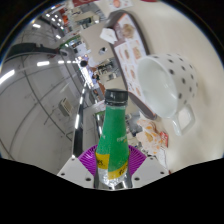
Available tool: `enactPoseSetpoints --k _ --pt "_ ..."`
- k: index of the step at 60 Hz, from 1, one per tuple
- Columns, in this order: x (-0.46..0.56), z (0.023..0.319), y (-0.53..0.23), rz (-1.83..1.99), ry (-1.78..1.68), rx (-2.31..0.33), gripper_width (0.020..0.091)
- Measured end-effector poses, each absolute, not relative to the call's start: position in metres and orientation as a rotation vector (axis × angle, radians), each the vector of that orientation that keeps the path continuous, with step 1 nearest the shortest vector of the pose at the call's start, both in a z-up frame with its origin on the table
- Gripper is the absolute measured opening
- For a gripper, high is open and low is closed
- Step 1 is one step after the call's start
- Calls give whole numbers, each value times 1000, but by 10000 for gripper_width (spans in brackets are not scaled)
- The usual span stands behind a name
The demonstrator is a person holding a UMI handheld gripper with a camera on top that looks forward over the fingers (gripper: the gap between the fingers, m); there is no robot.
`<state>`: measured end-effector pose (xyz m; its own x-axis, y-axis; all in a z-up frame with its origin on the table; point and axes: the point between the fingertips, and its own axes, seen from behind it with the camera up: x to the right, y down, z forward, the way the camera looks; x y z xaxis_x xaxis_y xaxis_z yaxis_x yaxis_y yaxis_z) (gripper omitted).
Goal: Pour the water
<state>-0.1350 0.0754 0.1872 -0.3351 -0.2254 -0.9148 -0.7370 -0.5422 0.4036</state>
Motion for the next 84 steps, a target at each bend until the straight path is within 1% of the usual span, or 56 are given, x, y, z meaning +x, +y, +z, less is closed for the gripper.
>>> enactPoseSetpoints --k 2,4,6,7,9,13,14,16,19,20,21,22,25,26,29,30,32,34,37,38,40,45,51,52,53,56,62,64,70,74,76,78,81,84 --pt "-130 202 75 1891 1139 -1577 370" --pt "-118 223 59 1831 1023 -1605 369" --pt "-104 237 77 1709 892 -1652 370" --pt "-95 249 65 1648 819 -1670 371" --pt "-74 267 69 1507 684 -1700 370" --pt "-23 301 85 1190 445 -1701 370" --pt "1 316 71 1124 395 -1689 370" --pt "17 310 96 942 295 -1695 371" --pt "61 311 106 670 169 -1684 374" --pt "73 317 101 578 130 -1674 372" --pt "90 309 111 498 101 -1666 370" --pt "112 313 101 436 73 -1652 372" --pt "146 301 98 244 -6 -1643 371" --pt "154 292 99 204 -24 -1647 371" --pt "169 251 101 130 -58 -1688 370" --pt "184 246 108 98 -74 -1694 370" --pt "188 211 102 89 -78 -1749 370" --pt "193 188 102 73 -92 -1777 371" --pt "193 161 104 76 -114 -1804 372" --pt "195 143 109 68 -121 -1809 370" --pt "200 134 99 67 -130 -1821 372" --pt "200 101 102 59 -131 -1846 370" --pt "219 75 96 44 -129 -1874 374" --pt "213 69 100 42 -129 -1876 385" --pt "215 76 99 51 -123 -1837 379" --pt "221 78 94 54 -133 -1823 377" --pt "212 73 100 56 -124 -1830 376" --pt "213 73 100 57 -122 -1831 389" --pt "210 72 96 74 -139 -1871 501" --pt "210 67 91 102 -135 -1922 544" --pt "208 57 97 126 -118 -1964 566" --pt "205 61 87 156 -101 -1989 594" --pt "202 62 81 193 -81 -2016 677" --pt "203 60 74 194 -72 -2057 817"
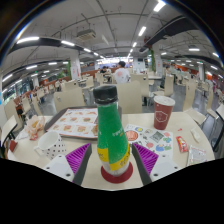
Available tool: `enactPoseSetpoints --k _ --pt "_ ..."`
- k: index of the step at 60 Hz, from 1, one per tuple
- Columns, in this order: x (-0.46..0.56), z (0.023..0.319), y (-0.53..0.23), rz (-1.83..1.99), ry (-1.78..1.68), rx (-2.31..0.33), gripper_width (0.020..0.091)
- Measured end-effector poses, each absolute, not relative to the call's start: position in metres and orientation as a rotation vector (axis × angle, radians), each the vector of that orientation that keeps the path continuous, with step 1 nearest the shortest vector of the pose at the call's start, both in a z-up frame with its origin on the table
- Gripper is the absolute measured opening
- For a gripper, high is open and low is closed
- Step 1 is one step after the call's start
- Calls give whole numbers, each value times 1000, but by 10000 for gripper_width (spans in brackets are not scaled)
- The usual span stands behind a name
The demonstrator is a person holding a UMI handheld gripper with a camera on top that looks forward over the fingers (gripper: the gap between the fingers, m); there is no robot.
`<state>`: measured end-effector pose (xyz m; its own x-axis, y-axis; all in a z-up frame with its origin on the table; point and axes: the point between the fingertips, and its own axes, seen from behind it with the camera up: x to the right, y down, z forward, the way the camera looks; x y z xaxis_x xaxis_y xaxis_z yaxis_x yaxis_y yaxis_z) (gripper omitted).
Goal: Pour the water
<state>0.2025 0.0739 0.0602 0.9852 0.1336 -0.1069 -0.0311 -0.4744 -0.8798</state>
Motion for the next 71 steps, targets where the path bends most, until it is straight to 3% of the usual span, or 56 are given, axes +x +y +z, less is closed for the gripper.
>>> enactPoseSetpoints --k 1,4,19,43,56,71 --pt "204 58 76 186 -73 -2066 866" --pt "210 63 70 138 -61 -2073 839" --pt "213 118 -4 5 77 -2107 853" --pt "-8 205 -137 -102 98 -2180 850" --pt "-87 223 -163 -146 69 -2187 848" --pt "-110 213 -171 -145 85 -2221 846"
